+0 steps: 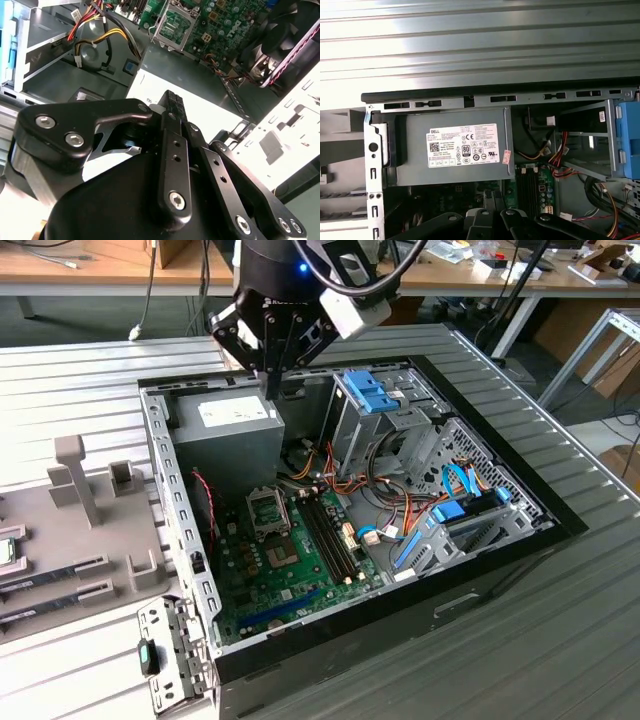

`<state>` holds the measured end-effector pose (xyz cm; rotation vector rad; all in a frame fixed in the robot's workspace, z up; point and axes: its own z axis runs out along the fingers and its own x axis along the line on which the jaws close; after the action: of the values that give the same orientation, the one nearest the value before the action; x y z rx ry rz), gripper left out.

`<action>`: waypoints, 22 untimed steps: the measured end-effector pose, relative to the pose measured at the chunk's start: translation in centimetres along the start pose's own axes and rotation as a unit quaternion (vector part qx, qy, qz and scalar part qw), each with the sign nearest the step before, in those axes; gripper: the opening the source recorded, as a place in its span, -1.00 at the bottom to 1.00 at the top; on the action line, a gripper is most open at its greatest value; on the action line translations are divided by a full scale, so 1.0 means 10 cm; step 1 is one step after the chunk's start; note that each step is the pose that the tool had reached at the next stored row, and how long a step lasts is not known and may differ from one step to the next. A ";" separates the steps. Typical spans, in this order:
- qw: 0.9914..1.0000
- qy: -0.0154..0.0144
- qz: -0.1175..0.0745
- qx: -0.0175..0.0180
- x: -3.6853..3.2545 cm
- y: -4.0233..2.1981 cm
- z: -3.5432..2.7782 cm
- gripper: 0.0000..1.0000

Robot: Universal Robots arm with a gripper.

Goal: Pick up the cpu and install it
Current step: 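Reach for the cpu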

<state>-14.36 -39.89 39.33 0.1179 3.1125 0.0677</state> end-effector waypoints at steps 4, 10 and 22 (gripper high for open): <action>1.000 0.000 0.000 0.000 0.016 -0.001 -0.001 -0.79; 1.000 0.000 0.000 0.000 0.037 -0.003 -0.001 -0.79; 1.000 0.000 0.000 0.000 0.102 -0.008 -0.003 -0.79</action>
<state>-15.39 -39.89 39.33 0.1180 3.1125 0.0677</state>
